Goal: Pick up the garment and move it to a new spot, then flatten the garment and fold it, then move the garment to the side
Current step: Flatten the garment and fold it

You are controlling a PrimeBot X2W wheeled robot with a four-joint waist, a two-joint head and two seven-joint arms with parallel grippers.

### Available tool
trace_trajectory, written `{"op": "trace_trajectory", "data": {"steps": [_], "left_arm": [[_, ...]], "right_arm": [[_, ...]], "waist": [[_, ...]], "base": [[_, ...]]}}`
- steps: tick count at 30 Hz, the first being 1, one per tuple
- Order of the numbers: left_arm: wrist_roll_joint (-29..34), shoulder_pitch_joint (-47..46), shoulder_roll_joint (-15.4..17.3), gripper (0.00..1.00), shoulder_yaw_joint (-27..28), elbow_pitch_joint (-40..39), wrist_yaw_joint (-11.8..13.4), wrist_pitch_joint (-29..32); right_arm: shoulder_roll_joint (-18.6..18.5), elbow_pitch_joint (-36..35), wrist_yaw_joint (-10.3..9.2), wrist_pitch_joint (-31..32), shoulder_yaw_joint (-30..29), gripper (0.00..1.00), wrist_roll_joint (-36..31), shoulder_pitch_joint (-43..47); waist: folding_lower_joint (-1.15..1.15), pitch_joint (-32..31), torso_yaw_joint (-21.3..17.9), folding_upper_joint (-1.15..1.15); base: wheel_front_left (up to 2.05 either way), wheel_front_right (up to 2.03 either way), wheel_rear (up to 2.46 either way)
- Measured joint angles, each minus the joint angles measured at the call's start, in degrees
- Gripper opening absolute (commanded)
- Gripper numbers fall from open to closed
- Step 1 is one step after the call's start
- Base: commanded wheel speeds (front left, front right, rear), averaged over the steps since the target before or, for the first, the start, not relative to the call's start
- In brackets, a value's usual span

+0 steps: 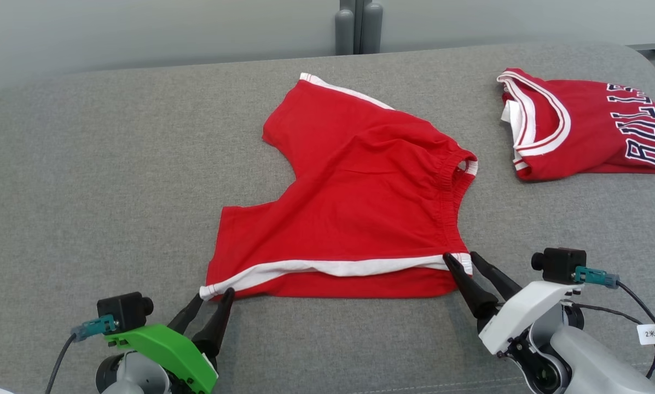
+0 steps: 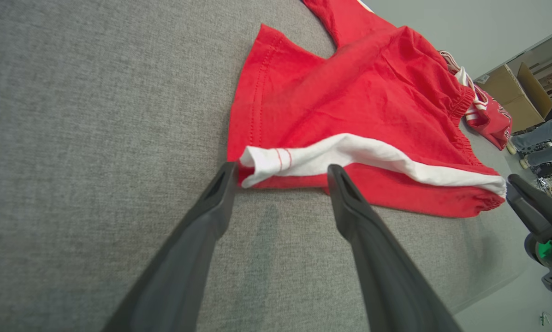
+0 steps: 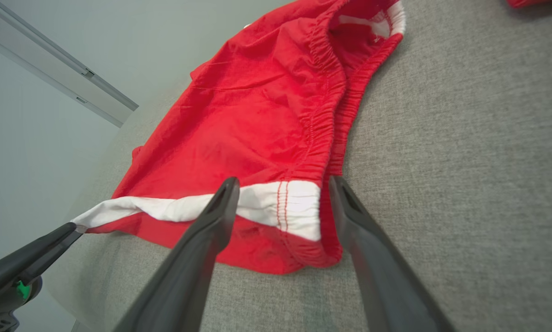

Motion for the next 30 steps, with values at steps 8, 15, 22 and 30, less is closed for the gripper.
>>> {"op": "trace_trajectory", "data": {"steps": [8, 15, 22, 30], "left_arm": [[0.00, -0.02, 0.00, 1.00, 0.30, 0.00, 0.04, -0.16], [-0.01, -0.04, 0.00, 1.00, 0.42, 0.02, 0.04, -0.18], [-0.01, -0.04, 0.00, 1.00, 0.42, 0.42, 0.04, -0.26], [-0.01, -0.04, 0.00, 0.00, 0.34, 0.63, 0.04, -0.43]], "right_arm": [[0.04, 0.30, 0.00, -0.07, 0.27, 1.00, 0.43, -0.41], [0.08, 0.55, 0.00, -0.48, 0.65, 1.00, 0.44, -1.13], [0.11, 1.01, 0.00, -0.49, 1.01, 1.00, 0.49, -1.13], [0.19, 1.15, 0.00, -0.56, 1.82, 0.04, 0.96, -1.13]], "waist": [[0.00, 0.29, -0.05, 0.00], [0.00, 0.29, -0.06, 0.00], [0.00, -0.05, -0.09, 0.00], [0.00, -0.38, -0.14, 0.00]], "base": [[0.00, 0.00, 0.00], [0.00, 0.00, 0.00], [0.00, 0.00, 0.00], [0.00, 0.00, 0.00]]}}
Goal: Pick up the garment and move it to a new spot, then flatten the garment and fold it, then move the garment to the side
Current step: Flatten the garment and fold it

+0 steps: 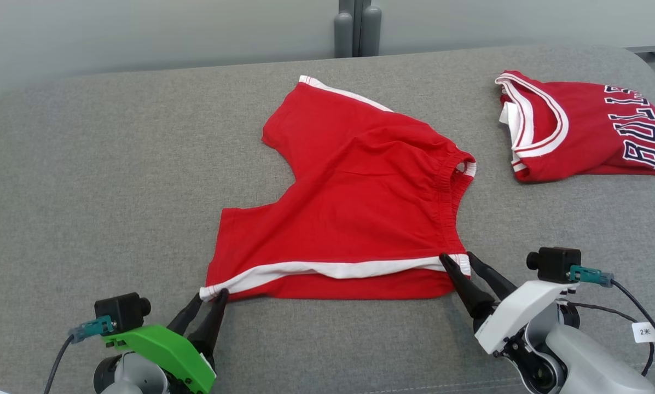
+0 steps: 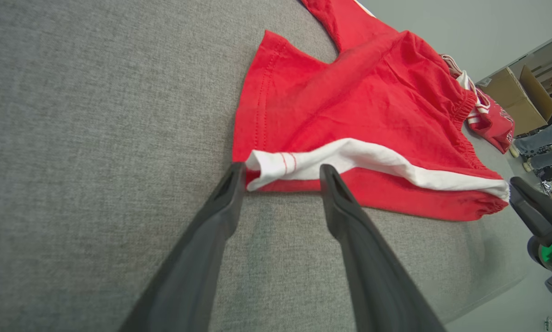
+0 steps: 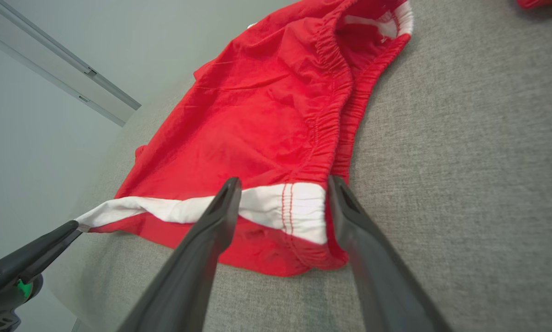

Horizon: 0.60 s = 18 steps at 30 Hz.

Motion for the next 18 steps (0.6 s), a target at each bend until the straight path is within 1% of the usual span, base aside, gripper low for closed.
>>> {"op": "trace_trajectory", "data": {"steps": [1, 13, 18], "left_arm": [[0.00, 0.00, 0.00, 0.00, -0.04, 0.00, 0.00, 0.01], [0.24, -0.04, 0.01, 0.00, -0.88, -0.42, -0.11, 0.00], [1.36, -0.31, 0.40, 0.00, -1.03, -1.67, -0.81, -0.77]], "right_arm": [[0.00, 0.00, 0.00, -0.01, 0.09, 0.00, 0.01, 0.00], [-0.22, -0.33, 0.00, -0.47, 0.66, 0.00, 0.40, -0.03], [-0.73, -1.89, 0.00, -0.99, 0.67, 0.00, 0.40, -0.22]], "waist": [[0.00, -0.02, 0.00, 0.00], [0.00, -0.14, 0.27, 0.00], [0.00, -0.09, 0.51, 0.00]], "base": [[0.00, 0.00, 0.00], [0.00, 0.00, 0.00], [0.00, 0.00, 0.00]]}}
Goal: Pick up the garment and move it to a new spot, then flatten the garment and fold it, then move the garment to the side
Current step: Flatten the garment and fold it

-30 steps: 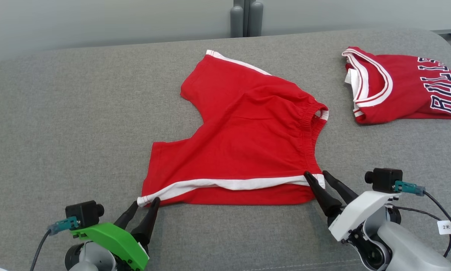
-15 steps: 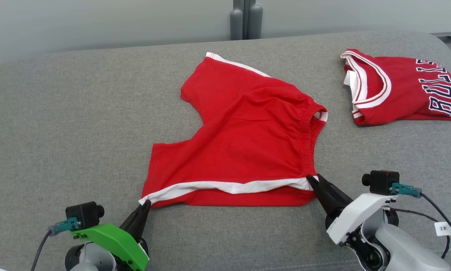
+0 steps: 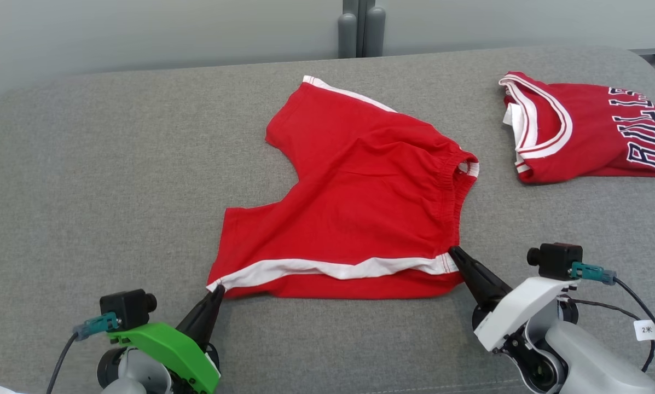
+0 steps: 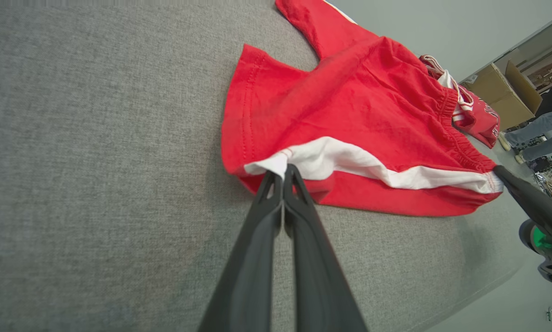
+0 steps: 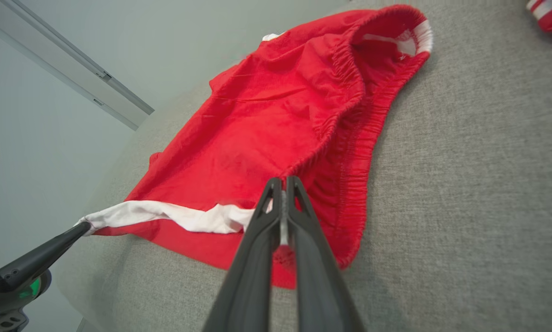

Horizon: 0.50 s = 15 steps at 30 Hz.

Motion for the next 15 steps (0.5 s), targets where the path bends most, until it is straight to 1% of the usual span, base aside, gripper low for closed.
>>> {"op": "trace_trajectory", "data": {"steps": [7, 11, 15], "left_arm": [[0.54, -0.46, 1.68, 0.00, -0.32, -1.30, -0.85, -0.24], [1.01, -0.32, 2.10, 0.00, -1.04, -1.65, -1.42, -0.23], [1.26, 0.12, 2.25, 0.00, -1.90, -2.24, -1.82, -0.23]], "right_arm": [[-1.02, -2.81, 0.00, -0.69, 0.08, 0.00, 0.18, 0.08], [-2.65, -4.71, 0.00, -1.05, -0.25, 0.00, 0.71, 1.17], [-4.49, -6.97, 0.00, -1.47, -0.89, 0.00, 1.44, 4.62]], "waist": [[0.00, -0.19, 0.16, 0.00], [0.00, -0.57, 0.31, 0.00], [0.00, -1.11, 0.98, 0.00]], "base": [[0.00, 0.00, 0.00], [0.00, 0.00, 0.00], [0.00, 0.00, 0.00]]}}
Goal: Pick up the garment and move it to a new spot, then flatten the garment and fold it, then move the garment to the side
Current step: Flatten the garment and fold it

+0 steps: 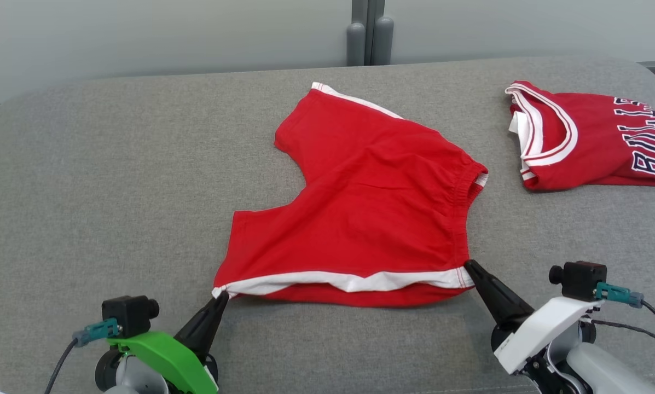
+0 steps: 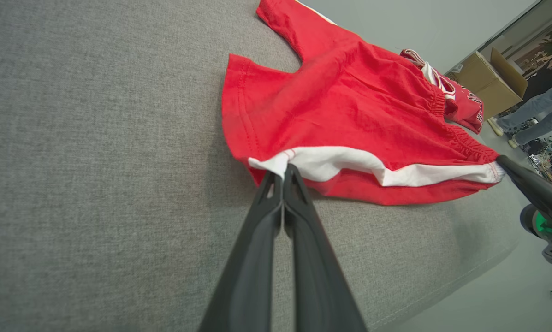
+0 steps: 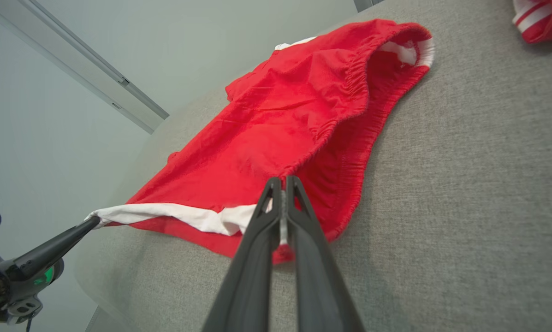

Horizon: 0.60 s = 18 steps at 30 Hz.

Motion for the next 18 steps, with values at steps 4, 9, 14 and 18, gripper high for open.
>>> {"op": "trace_trajectory", "data": {"steps": [4, 9, 14, 18], "left_arm": [[0.00, 2.11, 1.19, 0.00, 0.07, -0.99, -0.46, -0.09], [-0.10, 3.60, 1.56, 0.00, 0.20, -1.62, -0.48, -0.52], [-0.63, 5.42, 2.91, 0.00, 1.16, -3.37, -0.74, -1.21], [-0.75, 5.87, 3.53, 0.00, 2.03, -5.41, -1.03, -2.13]], "right_arm": [[-0.55, -2.96, 0.00, 0.00, 0.69, 0.00, 0.31, 2.57], [-1.72, -5.37, 0.00, 0.00, 0.60, 0.00, 1.40, 5.53], [-2.65, -7.82, 0.00, -0.01, -0.19, 0.00, 2.38, 9.26], [-3.23, -9.54, 0.00, -0.01, -0.49, 0.00, 2.79, 11.41]], "waist": [[0.00, -0.49, 0.35, 0.00], [0.00, -0.74, 0.38, 0.00], [0.00, -0.78, 0.30, 0.00], [0.00, -0.32, 0.14, 0.00]], "base": [[0.00, 0.00, 0.00], [0.00, 0.00, 0.00], [0.00, 0.00, 0.00], [0.00, 0.00, 0.00]]}}
